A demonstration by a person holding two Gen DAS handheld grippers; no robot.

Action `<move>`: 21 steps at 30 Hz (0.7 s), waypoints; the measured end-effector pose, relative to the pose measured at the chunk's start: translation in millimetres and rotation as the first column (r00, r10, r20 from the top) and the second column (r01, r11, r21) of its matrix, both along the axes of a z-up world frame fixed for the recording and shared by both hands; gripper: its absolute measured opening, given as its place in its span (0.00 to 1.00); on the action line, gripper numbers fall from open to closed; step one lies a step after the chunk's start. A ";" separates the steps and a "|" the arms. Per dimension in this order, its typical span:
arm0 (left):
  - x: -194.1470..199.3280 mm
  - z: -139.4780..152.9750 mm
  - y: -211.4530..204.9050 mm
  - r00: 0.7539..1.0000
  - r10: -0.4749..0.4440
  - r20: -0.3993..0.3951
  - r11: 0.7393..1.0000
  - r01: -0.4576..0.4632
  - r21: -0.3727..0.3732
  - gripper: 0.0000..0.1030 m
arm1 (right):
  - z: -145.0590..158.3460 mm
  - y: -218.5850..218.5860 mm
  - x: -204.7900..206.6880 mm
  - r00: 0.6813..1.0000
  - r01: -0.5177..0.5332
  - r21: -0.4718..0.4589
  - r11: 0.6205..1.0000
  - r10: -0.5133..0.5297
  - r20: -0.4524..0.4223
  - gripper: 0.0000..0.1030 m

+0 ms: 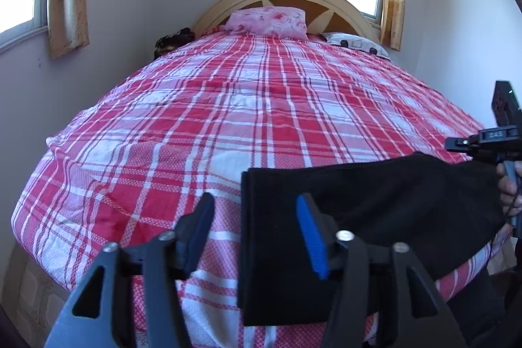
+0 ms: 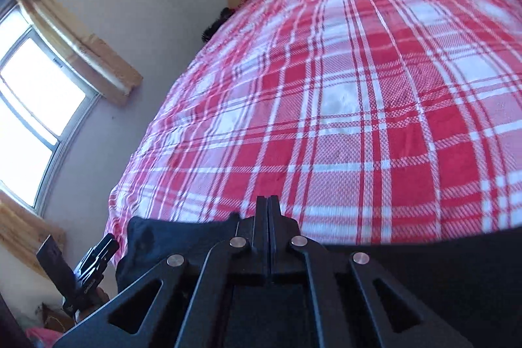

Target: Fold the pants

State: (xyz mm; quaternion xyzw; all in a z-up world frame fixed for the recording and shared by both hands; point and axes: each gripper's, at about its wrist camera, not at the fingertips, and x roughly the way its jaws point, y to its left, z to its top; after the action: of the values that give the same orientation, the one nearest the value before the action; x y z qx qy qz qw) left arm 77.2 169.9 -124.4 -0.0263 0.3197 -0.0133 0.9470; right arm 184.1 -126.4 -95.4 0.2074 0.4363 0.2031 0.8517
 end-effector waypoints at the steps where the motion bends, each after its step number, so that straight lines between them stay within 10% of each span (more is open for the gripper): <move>1: 1.4 -2.5 -3.2 1.000 0.000 -0.004 1.000 0.000 0.015 0.62 | 4.2 3.0 -10.2 1.000 -0.008 -0.024 1.000 0.008 0.007 0.07; 3: 5.3 -9.6 -7.5 1.000 0.002 -0.027 0.999 -0.002 0.034 0.62 | 5.8 11.3 -31.7 0.999 -0.026 -0.074 0.997 0.027 0.018 0.49; 5: 9.7 -20.3 -7.1 0.998 0.019 -0.059 0.999 -0.016 0.044 0.62 | 1.7 19.0 -54.1 0.998 -0.046 -0.109 0.993 0.050 0.035 0.64; 14: -3.9 -0.5 -6.1 0.999 0.042 -0.002 0.998 -0.042 -0.039 0.69 | -3.9 -3.9 -83.5 0.995 0.007 -0.158 0.987 0.008 0.097 0.64; 21: -5.6 7.6 -50.3 0.999 -0.048 0.008 0.998 0.048 -0.030 0.69 | 29.9 -135.3 -124.5 0.956 0.260 -0.191 0.947 -0.224 0.191 0.64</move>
State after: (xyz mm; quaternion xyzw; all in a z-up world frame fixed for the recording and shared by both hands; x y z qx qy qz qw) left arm 71.6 119.6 -116.8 -0.0329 0.3166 -0.0411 0.9471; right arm 59.6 -261.6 -65.5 0.1489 0.3541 0.0652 0.9210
